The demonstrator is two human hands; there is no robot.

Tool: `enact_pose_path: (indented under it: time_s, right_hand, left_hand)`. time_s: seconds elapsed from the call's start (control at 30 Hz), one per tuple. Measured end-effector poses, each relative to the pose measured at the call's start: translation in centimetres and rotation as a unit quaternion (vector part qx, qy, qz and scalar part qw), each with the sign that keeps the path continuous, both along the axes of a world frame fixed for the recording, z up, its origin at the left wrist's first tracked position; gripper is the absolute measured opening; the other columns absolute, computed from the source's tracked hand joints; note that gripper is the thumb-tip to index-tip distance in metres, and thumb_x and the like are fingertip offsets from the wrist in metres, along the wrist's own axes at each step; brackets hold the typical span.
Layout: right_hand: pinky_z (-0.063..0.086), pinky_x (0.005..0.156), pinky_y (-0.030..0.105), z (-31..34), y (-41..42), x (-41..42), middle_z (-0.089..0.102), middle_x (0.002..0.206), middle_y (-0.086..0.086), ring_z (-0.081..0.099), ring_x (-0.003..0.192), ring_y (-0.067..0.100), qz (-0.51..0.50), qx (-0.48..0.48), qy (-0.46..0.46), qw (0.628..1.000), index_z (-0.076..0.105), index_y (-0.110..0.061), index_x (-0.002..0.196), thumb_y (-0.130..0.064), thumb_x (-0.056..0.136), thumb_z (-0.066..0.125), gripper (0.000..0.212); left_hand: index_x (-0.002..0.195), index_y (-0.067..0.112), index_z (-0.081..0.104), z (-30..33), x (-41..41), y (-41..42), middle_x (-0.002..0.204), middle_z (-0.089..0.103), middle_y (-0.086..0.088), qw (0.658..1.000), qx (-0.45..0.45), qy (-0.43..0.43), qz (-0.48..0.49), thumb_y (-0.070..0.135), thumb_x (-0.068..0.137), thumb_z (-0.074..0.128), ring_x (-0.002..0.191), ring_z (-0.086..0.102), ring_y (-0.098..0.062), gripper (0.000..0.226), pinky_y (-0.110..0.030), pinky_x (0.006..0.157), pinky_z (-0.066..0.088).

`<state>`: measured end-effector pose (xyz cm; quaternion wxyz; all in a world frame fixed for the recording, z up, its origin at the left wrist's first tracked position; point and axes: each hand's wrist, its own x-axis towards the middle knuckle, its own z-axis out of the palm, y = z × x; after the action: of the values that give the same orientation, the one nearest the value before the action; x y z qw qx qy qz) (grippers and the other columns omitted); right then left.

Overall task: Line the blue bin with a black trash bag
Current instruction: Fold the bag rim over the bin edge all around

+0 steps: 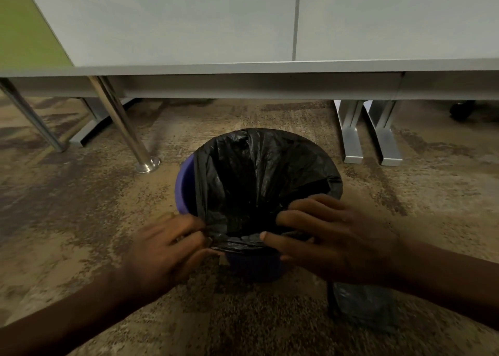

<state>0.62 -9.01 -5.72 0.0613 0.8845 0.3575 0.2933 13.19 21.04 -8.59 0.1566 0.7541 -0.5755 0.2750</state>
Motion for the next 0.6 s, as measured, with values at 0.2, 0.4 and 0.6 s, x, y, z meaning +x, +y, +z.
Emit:
enact_pose_path:
  time_s: [0.2, 0.4, 0.6]
  right_hand:
    - [0.06, 0.069, 0.035, -0.8, 0.0, -0.2, 0.077, 0.099, 0.007, 0.073, 0.084, 0.023, -0.001, 0.002, -0.001, 1.0, 0.077, -0.011, 0.122, -0.013, 0.111, 0.034, 0.044]
    - [0.059, 0.068, 0.037, -1.1, 0.1, 0.5, 0.076, 0.098, 0.007, 0.072, 0.082, 0.023, 0.002, 0.013, 0.009, 1.0, 0.077, -0.013, 0.121, -0.017, 0.098, 0.062, 0.027]
    - [0.06, 0.065, 0.038, -1.3, 0.0, 0.3, 0.077, 0.098, 0.009, 0.073, 0.079, 0.024, 0.007, 0.018, 0.002, 1.0, 0.077, -0.012, 0.122, -0.018, 0.099, 0.054, 0.033]
  left_hand:
    - [0.092, 0.013, 0.07, -1.2, 0.9, 1.3, 0.09, 0.075, -0.01, 1.0, 0.025, -0.001, -0.002, 0.02, 0.094, 0.064, 0.078, 0.064, -0.019, 0.009, -0.033, 0.06, 0.056]
    - [0.089, 0.017, 0.07, -1.6, 1.2, 1.5, 0.09, 0.071, -0.003, 0.999, 0.012, 0.045, 0.021, 0.036, 0.108, 0.048, 0.082, 0.059, -0.014, 0.035, -0.028, 0.07, 0.047]
    - [0.091, 0.014, 0.077, -0.9, 0.6, 1.5, 0.096, 0.07, 0.002, 0.977, -0.059, 0.204, 0.025, 0.032, 0.09, 0.075, 0.09, 0.066, -0.011, 0.019, -0.03, 0.074, 0.054]
